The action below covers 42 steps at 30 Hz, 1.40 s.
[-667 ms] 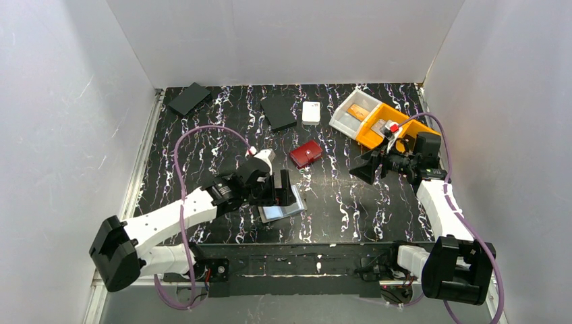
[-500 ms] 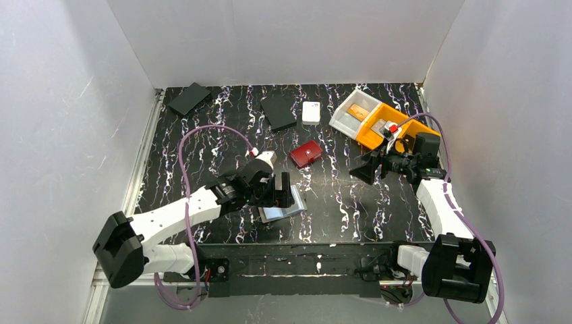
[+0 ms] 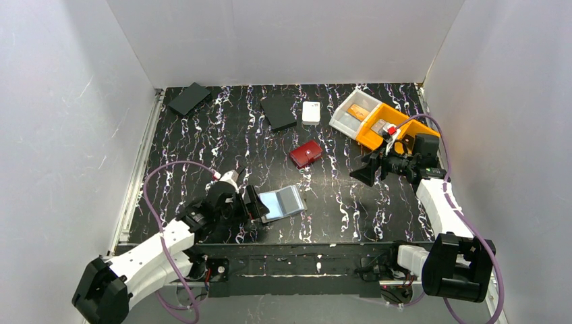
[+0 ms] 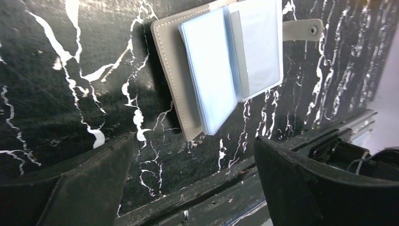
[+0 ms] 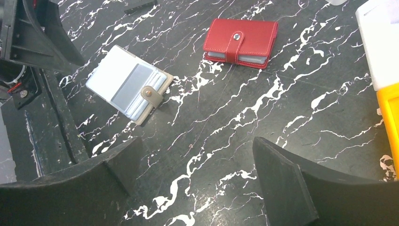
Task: Take the credit cards out of the card holder
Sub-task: Reset both arms
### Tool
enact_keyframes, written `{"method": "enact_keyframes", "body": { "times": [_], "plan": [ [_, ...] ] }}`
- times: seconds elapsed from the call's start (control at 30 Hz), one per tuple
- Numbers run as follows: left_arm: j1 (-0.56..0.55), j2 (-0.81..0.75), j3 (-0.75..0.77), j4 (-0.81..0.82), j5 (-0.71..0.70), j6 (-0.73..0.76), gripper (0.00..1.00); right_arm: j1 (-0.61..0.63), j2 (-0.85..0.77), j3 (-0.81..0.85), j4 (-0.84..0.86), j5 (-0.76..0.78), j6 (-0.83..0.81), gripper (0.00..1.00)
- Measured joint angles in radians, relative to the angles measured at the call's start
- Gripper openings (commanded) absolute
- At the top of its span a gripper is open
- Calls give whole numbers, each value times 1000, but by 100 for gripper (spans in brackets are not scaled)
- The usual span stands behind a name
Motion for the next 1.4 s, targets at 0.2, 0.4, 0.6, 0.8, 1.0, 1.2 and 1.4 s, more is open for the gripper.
{"method": "enact_keyframes", "body": {
  "times": [0.2,0.4,0.6,0.8,1.0,1.2,1.4],
  "plan": [
    [33,-12,-69,127,110,-56,95,0,3,0,-24,0,-19,95],
    [55,55,-79,210,154,-88,90,0,3,0,-26,0,-33,95],
    [61,62,-79,211,153,-98,90,0,6,0,-30,0,-40,95],
    [63,-23,-63,120,140,-66,97,0,6,1,-44,0,-43,95],
    [132,-106,71,30,190,7,98,0,57,108,-175,33,-69,97],
    [406,-114,156,79,417,8,98,-4,149,360,-374,143,-121,98],
    [742,-35,190,171,700,-88,98,-36,160,497,-469,296,-18,98]
  ]
}}
